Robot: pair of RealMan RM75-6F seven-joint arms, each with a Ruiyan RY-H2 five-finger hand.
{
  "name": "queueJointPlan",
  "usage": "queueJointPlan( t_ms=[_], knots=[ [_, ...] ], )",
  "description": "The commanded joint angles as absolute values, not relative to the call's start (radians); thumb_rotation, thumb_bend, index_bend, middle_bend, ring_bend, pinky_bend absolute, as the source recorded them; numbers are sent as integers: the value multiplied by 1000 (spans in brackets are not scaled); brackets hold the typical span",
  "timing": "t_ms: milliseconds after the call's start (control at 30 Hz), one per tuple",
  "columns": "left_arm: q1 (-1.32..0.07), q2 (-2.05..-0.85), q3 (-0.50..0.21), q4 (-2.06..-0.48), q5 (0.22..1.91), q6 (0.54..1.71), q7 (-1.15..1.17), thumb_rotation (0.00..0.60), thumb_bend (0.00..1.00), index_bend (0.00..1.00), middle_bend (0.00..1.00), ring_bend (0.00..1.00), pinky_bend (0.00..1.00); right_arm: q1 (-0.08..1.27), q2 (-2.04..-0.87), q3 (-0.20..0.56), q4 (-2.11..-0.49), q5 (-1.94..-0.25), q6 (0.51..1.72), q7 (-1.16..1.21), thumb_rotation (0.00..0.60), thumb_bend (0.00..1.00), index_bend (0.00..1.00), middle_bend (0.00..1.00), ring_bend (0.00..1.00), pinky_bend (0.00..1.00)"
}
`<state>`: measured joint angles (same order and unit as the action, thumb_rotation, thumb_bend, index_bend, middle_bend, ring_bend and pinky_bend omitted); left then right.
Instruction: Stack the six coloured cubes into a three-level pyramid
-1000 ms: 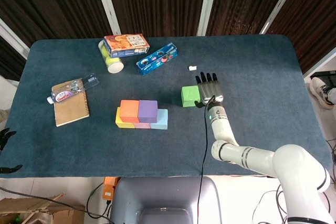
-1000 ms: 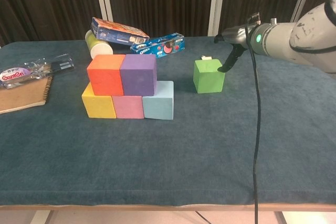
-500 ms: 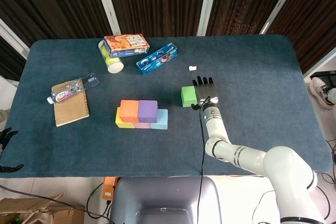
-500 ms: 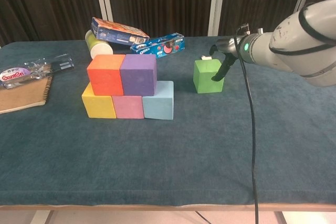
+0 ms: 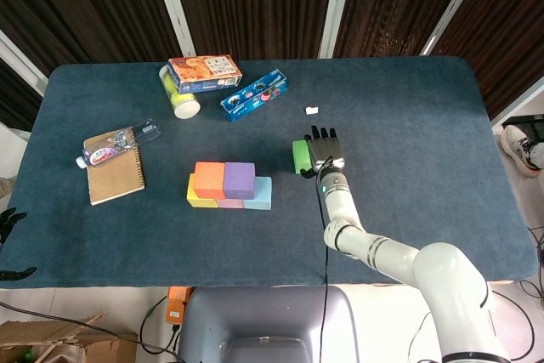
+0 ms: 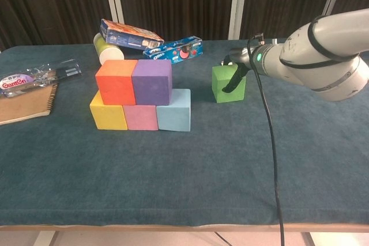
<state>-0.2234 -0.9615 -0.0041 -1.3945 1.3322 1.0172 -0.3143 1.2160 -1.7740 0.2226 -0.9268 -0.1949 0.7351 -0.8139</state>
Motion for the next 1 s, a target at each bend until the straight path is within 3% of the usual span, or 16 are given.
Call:
queueJointPlan(
  t_ms=[33, 167, 533, 833, 1000],
  knots=[
    [-223, -961, -3, -1391, 1333, 1017, -320, 559, 36, 137, 9, 0, 76, 1209, -1794, 234, -898, -220, 736, -794, 506, 222, 270, 0, 0, 0],
    [-221, -962, -1, -1384, 1336, 1016, -327, 560, 36, 137, 9, 0, 76, 1198, -1814, 252, -866, -254, 736, -762, 567, 222, 369, 0, 0, 0],
    [-215, -961, 2, -1386, 1345, 1029, -333, 556, 37, 137, 9, 0, 76, 1166, -1791, 295, -922, -331, 813, -729, 600, 222, 475, 0, 0, 0],
    [-212, -967, 14, -1382, 1385, 1049, -341, 556, 43, 137, 9, 0, 76, 1089, -1574, 403, -1364, -291, 1082, -738, 600, 222, 494, 0, 0, 0],
    [-199, -969, 20, -1389, 1399, 1076, -336, 551, 44, 137, 9, 0, 76, 1051, -1458, 478, -1627, -232, 1192, -730, 600, 222, 562, 0, 0, 0]
  ],
)
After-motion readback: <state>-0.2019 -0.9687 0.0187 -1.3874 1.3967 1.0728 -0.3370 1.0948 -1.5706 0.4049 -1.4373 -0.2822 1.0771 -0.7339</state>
